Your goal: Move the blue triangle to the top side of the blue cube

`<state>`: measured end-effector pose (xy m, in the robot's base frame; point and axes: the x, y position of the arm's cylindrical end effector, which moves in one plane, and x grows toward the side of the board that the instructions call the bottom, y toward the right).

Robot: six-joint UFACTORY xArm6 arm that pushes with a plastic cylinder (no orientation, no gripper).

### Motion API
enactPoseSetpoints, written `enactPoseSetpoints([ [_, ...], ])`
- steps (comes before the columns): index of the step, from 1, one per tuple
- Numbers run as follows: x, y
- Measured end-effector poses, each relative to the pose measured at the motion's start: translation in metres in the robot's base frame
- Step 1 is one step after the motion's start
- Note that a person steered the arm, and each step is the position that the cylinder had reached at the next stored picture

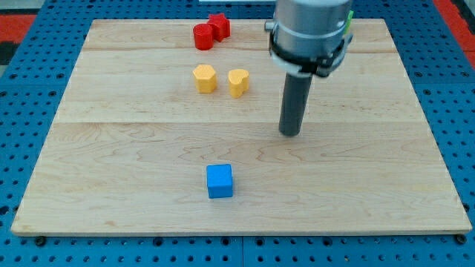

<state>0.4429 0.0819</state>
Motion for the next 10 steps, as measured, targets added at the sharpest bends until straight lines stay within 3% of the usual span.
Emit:
enactPoseSetpoints([
  [3,-0.165,0.069],
  [4,-0.197,0.044],
  [6,-0.151,-0.024],
  [8,-0.174,-0.083],
  [9,-0.146,-0.128],
  [10,-0.148,-0.177],
])
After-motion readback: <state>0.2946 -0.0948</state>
